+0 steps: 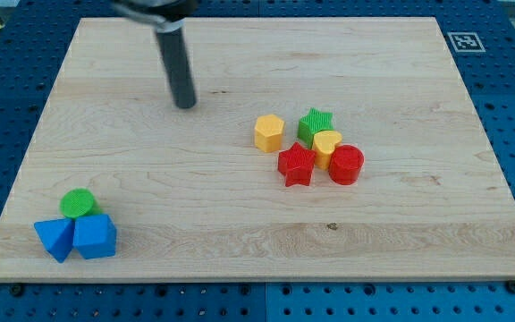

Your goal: Push the yellow heart into the red star

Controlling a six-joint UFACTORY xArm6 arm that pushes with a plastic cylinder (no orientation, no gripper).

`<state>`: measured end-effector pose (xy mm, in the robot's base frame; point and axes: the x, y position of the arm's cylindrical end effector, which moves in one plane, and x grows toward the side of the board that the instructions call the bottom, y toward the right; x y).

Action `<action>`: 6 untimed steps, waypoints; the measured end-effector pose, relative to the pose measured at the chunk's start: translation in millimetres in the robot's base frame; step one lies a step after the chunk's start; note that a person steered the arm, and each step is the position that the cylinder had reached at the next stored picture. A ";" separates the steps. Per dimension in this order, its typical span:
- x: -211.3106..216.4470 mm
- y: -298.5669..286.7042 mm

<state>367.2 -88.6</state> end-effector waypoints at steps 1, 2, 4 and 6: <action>-16.0 49.9; -14.0 76.9; -6.5 176.4; 61.1 216.0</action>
<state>428.3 127.4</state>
